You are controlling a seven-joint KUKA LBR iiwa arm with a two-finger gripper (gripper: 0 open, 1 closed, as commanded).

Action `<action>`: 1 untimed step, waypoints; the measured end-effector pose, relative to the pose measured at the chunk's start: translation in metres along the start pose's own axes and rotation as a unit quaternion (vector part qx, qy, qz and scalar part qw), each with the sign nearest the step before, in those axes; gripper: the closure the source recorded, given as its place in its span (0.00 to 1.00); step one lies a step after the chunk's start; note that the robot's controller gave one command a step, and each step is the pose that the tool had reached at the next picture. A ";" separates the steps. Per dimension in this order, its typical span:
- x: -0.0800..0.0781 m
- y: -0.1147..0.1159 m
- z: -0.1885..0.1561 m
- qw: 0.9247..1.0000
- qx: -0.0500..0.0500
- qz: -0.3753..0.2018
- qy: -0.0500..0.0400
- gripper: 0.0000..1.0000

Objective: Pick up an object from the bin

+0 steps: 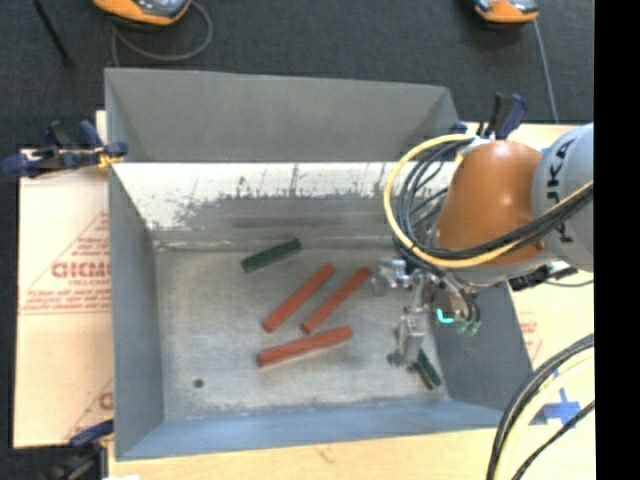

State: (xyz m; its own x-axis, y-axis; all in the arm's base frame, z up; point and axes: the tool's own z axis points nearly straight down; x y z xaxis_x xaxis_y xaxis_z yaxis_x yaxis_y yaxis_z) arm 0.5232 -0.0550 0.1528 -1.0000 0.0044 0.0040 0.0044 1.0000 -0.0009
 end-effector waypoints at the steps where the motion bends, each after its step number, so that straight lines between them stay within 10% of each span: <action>1: -0.018 0.020 0.083 0.998 0.001 -0.055 -0.008 0.00</action>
Offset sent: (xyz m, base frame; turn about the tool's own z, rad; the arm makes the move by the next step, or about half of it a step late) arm 0.0150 0.0213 -0.0828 -0.1129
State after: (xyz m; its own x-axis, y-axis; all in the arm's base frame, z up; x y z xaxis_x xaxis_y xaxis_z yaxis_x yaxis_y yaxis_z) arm 0.5414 -0.0352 0.0694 -0.9944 -0.1050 -0.0125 -0.1050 0.9945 -0.0027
